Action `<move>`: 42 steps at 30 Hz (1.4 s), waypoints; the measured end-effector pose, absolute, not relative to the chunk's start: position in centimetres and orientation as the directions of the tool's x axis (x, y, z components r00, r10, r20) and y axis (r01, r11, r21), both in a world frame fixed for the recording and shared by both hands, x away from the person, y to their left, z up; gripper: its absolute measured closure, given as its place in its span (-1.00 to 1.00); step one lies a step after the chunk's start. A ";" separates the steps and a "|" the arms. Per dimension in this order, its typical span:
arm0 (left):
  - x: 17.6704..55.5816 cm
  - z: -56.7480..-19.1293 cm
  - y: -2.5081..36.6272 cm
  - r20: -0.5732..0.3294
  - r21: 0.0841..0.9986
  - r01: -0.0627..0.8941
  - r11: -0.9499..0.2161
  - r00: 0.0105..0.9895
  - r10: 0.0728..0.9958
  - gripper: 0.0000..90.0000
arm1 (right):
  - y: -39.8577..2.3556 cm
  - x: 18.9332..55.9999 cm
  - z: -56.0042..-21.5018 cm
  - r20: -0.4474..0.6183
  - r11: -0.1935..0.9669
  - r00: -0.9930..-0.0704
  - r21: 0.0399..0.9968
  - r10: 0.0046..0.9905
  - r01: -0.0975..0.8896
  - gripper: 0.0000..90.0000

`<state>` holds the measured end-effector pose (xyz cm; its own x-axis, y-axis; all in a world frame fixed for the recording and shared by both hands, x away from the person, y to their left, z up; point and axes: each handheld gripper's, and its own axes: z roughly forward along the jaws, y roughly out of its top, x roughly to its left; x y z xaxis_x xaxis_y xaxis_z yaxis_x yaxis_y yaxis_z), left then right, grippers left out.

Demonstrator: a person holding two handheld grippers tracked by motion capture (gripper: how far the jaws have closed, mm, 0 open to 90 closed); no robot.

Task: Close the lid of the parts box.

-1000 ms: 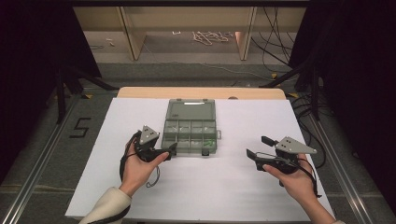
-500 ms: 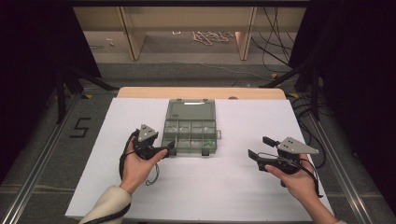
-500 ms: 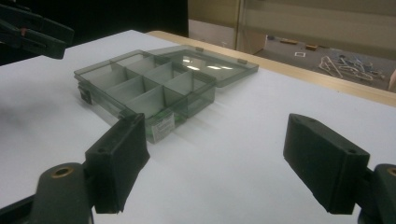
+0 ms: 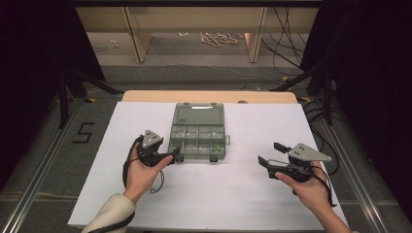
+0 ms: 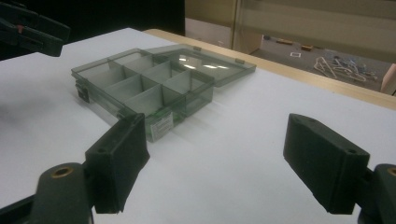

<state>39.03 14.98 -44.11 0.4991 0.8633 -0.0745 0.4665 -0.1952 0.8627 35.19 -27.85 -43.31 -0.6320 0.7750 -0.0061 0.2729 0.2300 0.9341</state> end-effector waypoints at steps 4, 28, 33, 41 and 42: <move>39.2 -44.1 15.2 -0.073 0.861 0.469 -0.195 0.493 0.867 -0.42 | -27.8 35.0 -43.1 -0.001 0.245 -0.631 0.922 0.776 0.299 -0.51; 46.8 -42.7 15.0 -0.084 0.794 0.569 -0.214 0.450 0.889 -0.31 | -27.9 35.2 -43.2 -0.005 0.226 -0.629 0.935 0.777 0.272 -0.51; 49.7 -42.9 14.2 -0.052 0.755 0.603 -0.258 0.447 0.893 -0.23 | -27.8 35.1 -43.3 0.023 0.206 -0.632 0.935 0.774 0.287 -0.51; 55.0 -43.8 14.0 -0.079 0.697 0.683 -0.219 0.376 0.923 -0.01 | -28.1 35.3 -43.4 0.023 0.206 -0.630 0.936 0.776 0.287 -0.51; 55.4 -44.0 14.0 -0.091 0.690 0.695 -0.202 0.360 0.928 0.06 | -28.2 35.3 -43.4 0.021 0.209 -0.626 0.934 0.779 0.291 -0.51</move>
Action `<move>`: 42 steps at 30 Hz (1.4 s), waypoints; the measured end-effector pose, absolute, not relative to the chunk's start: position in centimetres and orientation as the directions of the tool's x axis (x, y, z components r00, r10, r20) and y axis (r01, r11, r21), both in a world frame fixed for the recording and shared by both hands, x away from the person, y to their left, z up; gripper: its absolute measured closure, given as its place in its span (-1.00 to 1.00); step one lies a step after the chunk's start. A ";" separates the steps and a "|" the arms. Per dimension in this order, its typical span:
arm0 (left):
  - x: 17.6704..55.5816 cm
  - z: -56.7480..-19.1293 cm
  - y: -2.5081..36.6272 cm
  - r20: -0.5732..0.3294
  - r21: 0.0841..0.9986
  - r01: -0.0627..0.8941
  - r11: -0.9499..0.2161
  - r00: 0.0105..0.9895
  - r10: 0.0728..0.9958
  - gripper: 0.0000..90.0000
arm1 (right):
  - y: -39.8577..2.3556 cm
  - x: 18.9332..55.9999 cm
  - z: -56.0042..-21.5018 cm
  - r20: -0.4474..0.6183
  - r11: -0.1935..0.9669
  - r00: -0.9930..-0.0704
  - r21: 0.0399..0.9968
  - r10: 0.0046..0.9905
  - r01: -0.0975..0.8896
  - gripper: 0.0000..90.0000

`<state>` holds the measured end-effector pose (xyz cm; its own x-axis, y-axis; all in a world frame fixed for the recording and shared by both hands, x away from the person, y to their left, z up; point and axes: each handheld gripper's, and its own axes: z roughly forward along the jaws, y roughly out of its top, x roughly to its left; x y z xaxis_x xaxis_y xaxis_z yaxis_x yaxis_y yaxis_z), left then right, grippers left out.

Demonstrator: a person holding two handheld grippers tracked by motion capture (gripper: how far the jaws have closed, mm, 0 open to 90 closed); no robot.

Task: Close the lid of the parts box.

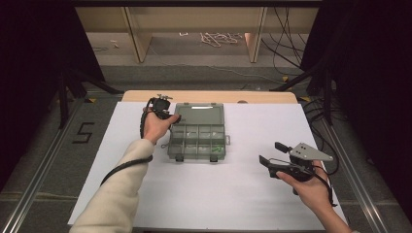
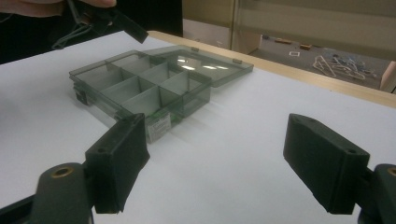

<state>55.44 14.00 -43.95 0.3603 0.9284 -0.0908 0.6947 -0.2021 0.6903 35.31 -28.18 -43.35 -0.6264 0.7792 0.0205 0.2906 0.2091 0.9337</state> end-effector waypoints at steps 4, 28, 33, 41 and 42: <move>57.5 -44.6 14.4 -0.106 0.630 0.755 -0.182 0.316 0.943 0.21 | -28.2 35.4 -43.5 0.032 0.199 -0.626 0.934 0.779 0.296 -0.51; 60.0 -46.2 13.5 -0.129 0.560 0.821 -0.112 0.220 0.967 0.81 | -28.5 35.6 -43.4 0.030 0.209 -0.625 0.929 0.780 0.306 -0.51; 60.0 -45.8 13.2 -0.114 0.527 0.845 -0.092 0.178 0.977 0.92 | -28.5 35.6 -43.5 0.031 0.210 -0.626 0.928 0.779 0.308 -0.51; 59.3 -45.9 13.0 -0.162 0.569 0.822 -0.001 0.113 0.980 0.99 | -28.5 35.8 -43.4 0.040 0.204 -0.617 0.925 0.786 0.321 -0.50; 59.3 -45.8 12.9 -0.156 0.572 0.820 -0.002 0.112 0.981 0.99 | -28.5 36.0 -43.5 0.037 0.205 -0.621 0.927 0.783 0.315 -0.50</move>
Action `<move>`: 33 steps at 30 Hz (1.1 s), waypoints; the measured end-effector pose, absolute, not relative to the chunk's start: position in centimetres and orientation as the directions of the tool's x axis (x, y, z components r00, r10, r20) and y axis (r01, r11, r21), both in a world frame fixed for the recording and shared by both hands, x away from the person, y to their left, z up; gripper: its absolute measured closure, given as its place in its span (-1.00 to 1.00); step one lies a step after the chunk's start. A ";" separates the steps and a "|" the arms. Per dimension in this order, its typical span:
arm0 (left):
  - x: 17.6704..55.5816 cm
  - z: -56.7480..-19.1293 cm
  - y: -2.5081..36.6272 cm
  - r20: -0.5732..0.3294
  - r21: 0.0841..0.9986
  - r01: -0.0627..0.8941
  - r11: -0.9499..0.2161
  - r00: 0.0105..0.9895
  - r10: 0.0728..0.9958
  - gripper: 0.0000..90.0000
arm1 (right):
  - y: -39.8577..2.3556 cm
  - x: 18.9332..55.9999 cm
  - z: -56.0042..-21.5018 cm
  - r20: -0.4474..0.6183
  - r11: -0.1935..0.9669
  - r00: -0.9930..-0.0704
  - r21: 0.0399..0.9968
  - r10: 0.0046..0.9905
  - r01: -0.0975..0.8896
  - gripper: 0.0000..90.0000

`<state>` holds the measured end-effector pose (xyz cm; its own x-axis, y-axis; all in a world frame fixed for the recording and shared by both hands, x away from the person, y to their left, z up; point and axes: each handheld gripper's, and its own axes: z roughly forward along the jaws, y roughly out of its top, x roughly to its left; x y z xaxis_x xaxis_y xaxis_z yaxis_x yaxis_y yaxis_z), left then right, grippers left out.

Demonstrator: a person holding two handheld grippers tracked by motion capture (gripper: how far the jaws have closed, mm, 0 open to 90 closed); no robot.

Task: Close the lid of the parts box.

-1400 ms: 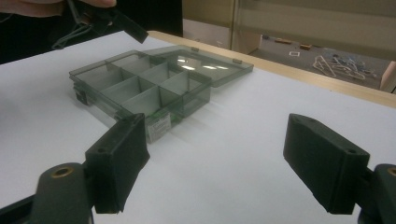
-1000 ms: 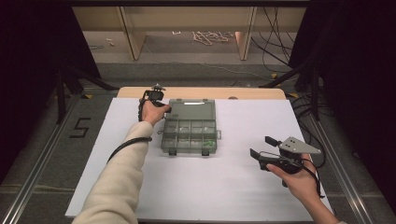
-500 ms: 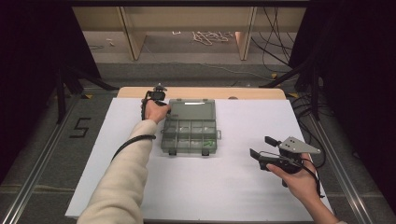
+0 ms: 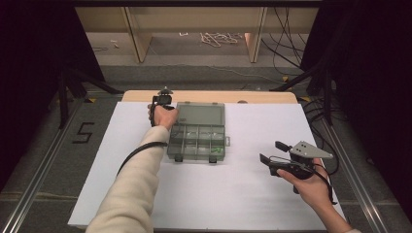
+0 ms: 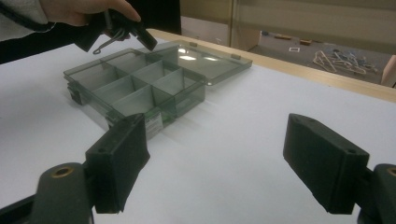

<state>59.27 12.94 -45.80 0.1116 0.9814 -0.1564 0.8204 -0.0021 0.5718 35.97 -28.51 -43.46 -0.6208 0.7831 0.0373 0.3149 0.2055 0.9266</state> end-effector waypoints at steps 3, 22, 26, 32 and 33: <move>58.9 -45.7 12.9 -0.165 0.596 0.803 0.015 0.104 0.981 1.00 | -28.5 36.3 -43.4 0.034 0.200 -0.612 0.930 0.790 0.309 -0.49; 56.4 -46.2 14.4 -0.214 0.747 0.663 0.041 0.182 0.960 0.99 | -25.0 42.0 -42.2 0.096 0.183 -0.593 0.902 0.799 0.392 -0.36; 56.1 -46.2 14.5 -0.228 0.770 0.636 0.058 0.189 0.955 0.99 | -23.3 44.1 -41.9 0.078 0.204 -0.584 0.893 0.808 0.401 -0.31; 55.7 -46.4 14.4 -0.237 0.796 0.600 0.079 0.189 0.953 0.99 | -20.6 47.5 -41.6 0.060 0.232 -0.570 0.875 0.820 0.426 -0.27; 55.7 -46.4 14.4 -0.229 0.800 0.596 0.070 0.195 0.954 0.99 | -20.3 47.9 -41.6 0.061 0.234 -0.565 0.869 0.822 0.435 -0.26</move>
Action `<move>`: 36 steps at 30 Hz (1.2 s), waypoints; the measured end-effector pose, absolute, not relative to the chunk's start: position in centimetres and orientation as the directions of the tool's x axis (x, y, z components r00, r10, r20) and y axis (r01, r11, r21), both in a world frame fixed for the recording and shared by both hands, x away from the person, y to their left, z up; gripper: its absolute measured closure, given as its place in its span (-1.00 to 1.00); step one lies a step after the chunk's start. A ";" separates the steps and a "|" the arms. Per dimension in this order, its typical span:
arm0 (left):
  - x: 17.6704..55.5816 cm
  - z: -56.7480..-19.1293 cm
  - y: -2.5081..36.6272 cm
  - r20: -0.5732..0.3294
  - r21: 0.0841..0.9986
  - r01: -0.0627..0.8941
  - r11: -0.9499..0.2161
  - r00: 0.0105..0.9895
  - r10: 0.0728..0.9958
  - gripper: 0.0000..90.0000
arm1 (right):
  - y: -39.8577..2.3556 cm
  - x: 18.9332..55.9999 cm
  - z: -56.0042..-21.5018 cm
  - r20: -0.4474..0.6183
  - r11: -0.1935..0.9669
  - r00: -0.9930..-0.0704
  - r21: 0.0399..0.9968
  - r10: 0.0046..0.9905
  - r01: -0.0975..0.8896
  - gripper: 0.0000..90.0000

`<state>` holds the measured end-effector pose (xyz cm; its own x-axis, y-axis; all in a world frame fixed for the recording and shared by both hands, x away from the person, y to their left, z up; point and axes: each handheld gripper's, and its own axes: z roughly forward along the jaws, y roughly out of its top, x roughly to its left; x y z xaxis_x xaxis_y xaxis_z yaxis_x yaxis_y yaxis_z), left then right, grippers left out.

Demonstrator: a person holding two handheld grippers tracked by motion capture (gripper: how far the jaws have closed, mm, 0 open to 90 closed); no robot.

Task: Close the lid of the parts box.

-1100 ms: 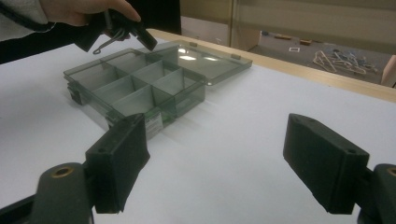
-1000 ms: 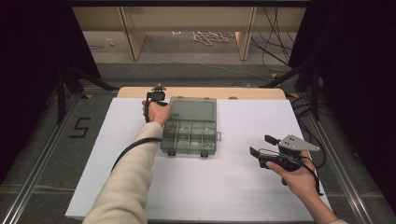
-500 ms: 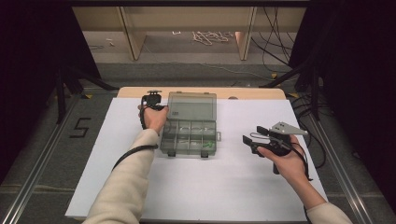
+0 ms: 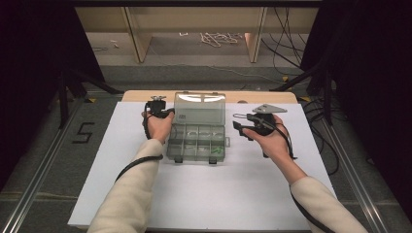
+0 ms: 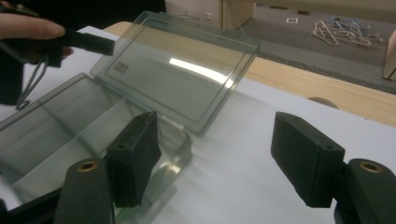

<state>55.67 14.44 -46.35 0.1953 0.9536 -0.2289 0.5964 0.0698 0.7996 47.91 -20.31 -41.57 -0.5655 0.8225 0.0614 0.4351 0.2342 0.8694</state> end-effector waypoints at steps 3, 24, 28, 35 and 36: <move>55.5 -46.3 14.3 -0.237 0.809 0.583 0.081 0.196 0.952 0.99 | -19.0 49.7 -41.5 0.079 0.221 -0.545 0.859 0.834 0.462 -0.23; 55.1 -46.1 14.6 -0.230 0.832 0.550 0.072 0.224 0.947 0.99 | -14.7 56.7 -43.7 0.086 0.209 -0.405 0.750 0.910 0.627 0.42; 54.9 -45.8 14.6 -0.223 0.834 0.548 0.063 0.230 0.947 1.00 | -14.3 56.8 -43.9 0.126 0.178 -0.383 0.728 0.915 0.663 0.53; 54.8 -46.0 14.8 -0.223 0.833 0.550 0.063 0.229 0.948 1.00 | -14.0 57.0 -44.4 0.143 0.151 -0.364 0.729 0.920 0.668 0.71; 54.8 -46.0 14.8 -0.224 0.833 0.549 0.065 0.229 0.947 1.00 | -13.9 57.1 -44.5 0.135 0.150 -0.356 0.731 0.925 0.666 0.74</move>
